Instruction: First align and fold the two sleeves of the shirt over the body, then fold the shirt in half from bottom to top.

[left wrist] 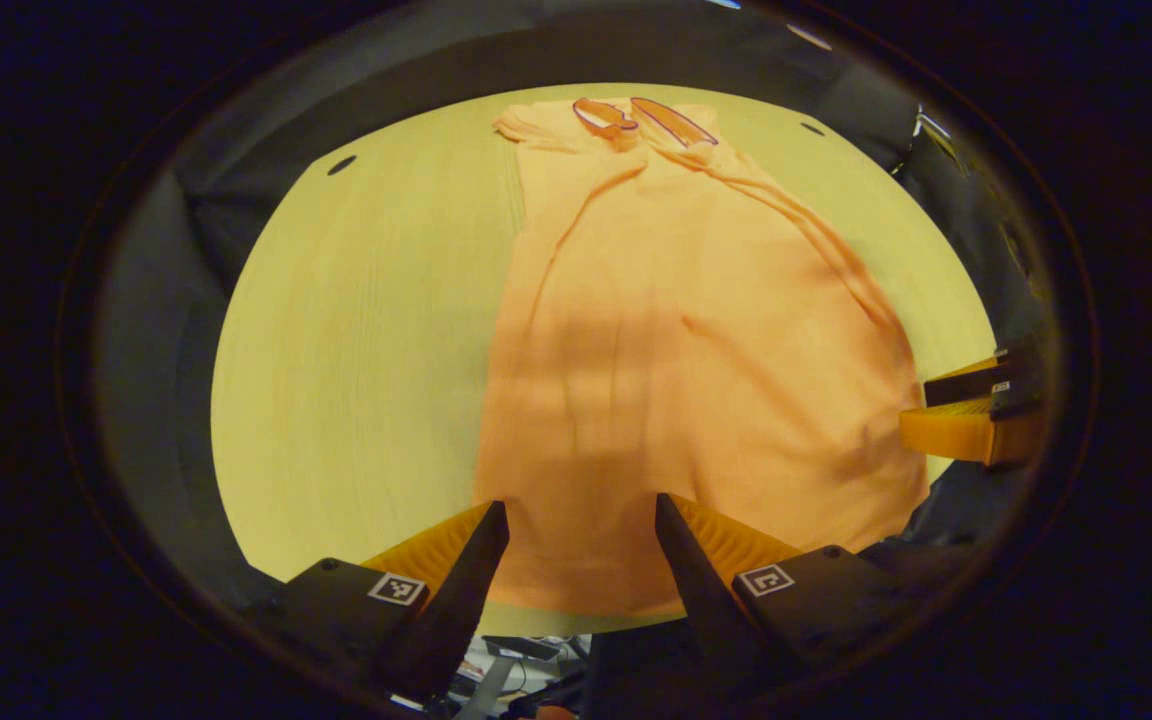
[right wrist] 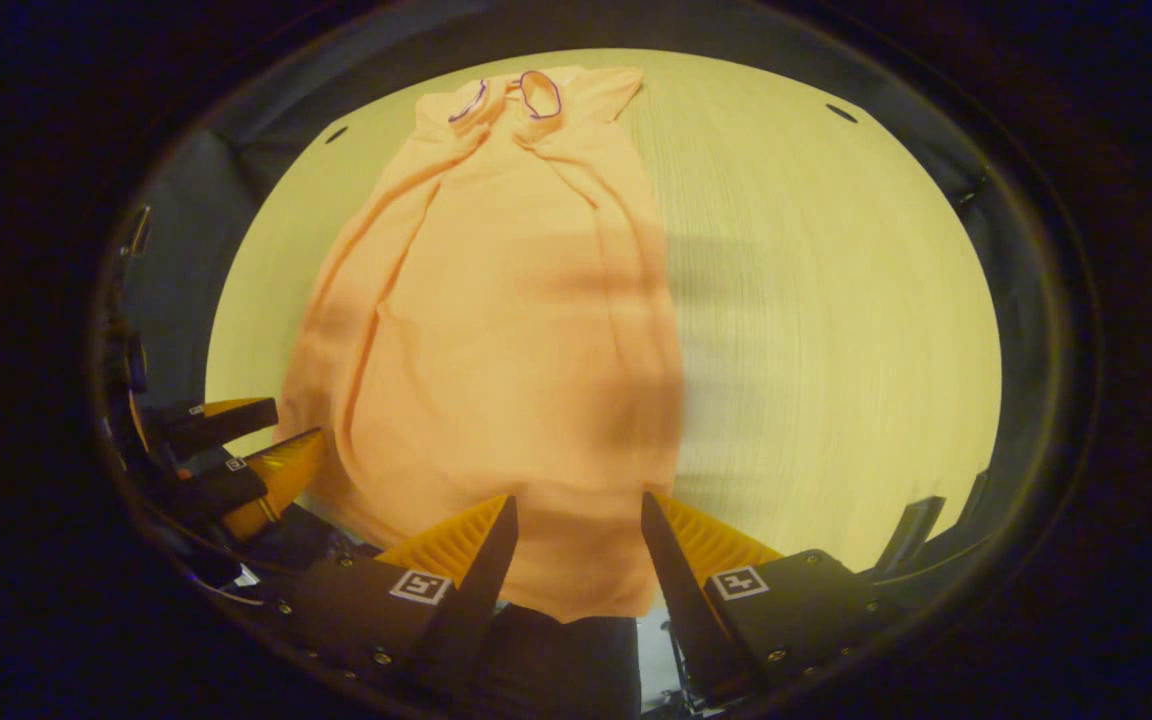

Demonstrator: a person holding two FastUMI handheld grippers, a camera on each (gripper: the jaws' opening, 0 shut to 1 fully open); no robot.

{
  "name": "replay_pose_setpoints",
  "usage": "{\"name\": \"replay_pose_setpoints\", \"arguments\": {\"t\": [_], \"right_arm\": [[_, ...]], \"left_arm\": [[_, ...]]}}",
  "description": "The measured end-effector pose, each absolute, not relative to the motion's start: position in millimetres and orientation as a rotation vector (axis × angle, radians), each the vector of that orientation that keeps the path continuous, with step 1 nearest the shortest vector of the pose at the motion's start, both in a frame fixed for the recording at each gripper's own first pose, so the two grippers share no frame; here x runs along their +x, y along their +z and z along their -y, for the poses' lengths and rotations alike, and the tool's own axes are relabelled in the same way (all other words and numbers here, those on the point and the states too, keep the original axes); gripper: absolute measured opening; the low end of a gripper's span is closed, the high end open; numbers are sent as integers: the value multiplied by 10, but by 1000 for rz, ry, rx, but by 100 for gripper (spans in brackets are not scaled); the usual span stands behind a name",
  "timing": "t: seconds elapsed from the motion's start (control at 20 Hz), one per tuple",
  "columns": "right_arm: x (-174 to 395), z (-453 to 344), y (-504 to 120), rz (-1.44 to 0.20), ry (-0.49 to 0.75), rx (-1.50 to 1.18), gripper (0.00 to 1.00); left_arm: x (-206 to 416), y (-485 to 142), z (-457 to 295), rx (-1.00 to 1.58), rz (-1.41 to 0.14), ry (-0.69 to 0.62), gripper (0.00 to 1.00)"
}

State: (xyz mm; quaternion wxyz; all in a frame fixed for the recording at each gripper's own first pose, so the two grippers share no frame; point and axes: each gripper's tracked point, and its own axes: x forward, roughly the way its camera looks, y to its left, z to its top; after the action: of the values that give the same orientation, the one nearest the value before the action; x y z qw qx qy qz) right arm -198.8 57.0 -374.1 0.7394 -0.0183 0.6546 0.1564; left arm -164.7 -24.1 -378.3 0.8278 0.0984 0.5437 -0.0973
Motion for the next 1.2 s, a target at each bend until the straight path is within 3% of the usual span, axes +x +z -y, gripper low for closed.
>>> {"name": "replay_pose_setpoints", "arguments": {"t": [0.45,1.0,1.05,1.1,1.15,1.2], "right_arm": [[-2118,-511,-3973,-1476,310,-208,80],[-2116,-555,-3982,-1505,269,-214,85],[-2110,-572,-3974,-1506,273,-211,80],[-2085,-578,-3977,-1499,259,-204,80],[-2075,-599,-3975,-1504,249,-195,54],[-2070,-603,-3974,-1497,244,-196,49]], "left_arm": [[-1723,-3940,222,214,-1244,-212,94],[-1712,-3939,199,165,-1321,-197,94],[-1680,-3929,196,159,-1304,-195,92],[-1641,-3932,191,143,-1296,-188,87],[-1646,-3935,180,136,-1310,-184,70],[-1608,-3932,178,132,-1304,-186,69]]}}
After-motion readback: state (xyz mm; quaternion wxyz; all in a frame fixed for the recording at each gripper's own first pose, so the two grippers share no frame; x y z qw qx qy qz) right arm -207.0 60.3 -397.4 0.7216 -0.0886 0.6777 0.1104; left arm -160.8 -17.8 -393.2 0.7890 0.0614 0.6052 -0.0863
